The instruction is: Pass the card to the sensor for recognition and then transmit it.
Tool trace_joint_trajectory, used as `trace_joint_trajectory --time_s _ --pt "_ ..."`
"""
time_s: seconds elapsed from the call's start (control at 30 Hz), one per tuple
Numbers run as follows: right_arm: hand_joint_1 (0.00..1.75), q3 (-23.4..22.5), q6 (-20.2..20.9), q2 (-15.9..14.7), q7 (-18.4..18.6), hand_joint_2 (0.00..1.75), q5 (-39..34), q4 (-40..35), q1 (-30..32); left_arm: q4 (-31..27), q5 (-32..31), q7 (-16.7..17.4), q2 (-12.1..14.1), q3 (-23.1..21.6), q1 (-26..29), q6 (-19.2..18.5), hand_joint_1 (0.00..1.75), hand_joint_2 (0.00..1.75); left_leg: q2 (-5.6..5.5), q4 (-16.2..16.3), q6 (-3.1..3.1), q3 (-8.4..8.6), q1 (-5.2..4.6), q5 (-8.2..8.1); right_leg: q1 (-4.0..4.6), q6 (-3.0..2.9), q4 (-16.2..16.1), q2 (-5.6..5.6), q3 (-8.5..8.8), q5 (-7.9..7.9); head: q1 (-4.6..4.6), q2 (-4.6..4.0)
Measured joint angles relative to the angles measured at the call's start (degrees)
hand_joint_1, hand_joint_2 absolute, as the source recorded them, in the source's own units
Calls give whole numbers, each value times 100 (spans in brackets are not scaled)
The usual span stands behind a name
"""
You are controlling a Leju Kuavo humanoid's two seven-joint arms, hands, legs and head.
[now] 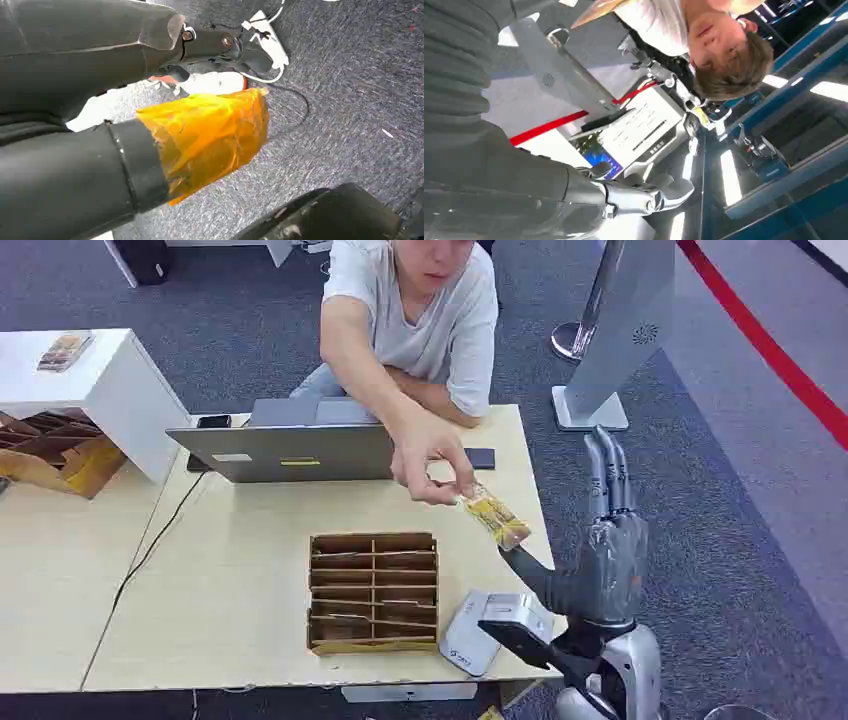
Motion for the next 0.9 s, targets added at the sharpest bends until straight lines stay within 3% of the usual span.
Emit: trace_joint_trajectory --time_s 0.07,0.1,0.13,0.17,0.2,0.23,0.33,0.9 --pt "0 15 -11 -26 53 175 55 31 -1 -13 -7 0 0 0 1 0 0 0 0 0 0 0 0 0 0 0 0 0 0 0 0 0" --pt "16 17 -15 -33 66 175 72 44 -1 -17 -7 0 -2 0 0 0 0 0 0 0 0 0 0 0 0 0 0 0 0 0 0 0" --pt "58 17 -18 -39 77 175 79 59 -1 -17 -7 0 -2 0 -1 0 0 0 0 0 0 0 0 0 0 0 0 0 0 0 0 0" --pt "115 20 -18 -42 77 175 79 63 -1 -17 -7 0 -2 0 -1 0 0 0 0 0 0 0 0 0 0 0 0 0 0 0 -2 0" --pt "150 22 -18 -48 79 175 79 72 -2 -22 -7 2 -2 0 0 0 0 0 0 0 0 0 0 0 0 0 0 0 0 0 0 0" --pt "162 22 -18 -55 88 175 77 85 -4 -28 -9 2 -2 0 0 0 0 0 0 0 0 0 0 0 0 0 0 0 0 0 0 0" --pt "175 24 -18 -68 109 175 66 105 -6 -31 -11 2 -2 0 -1 -2 0 0 0 0 0 0 0 0 0 0 0 0 0 0 0 0" --pt "175 24 -39 -94 114 175 -37 149 -22 -37 -24 2 -17 0 -1 -2 0 0 0 0 0 0 0 0 0 0 0 0 0 0 0 0"
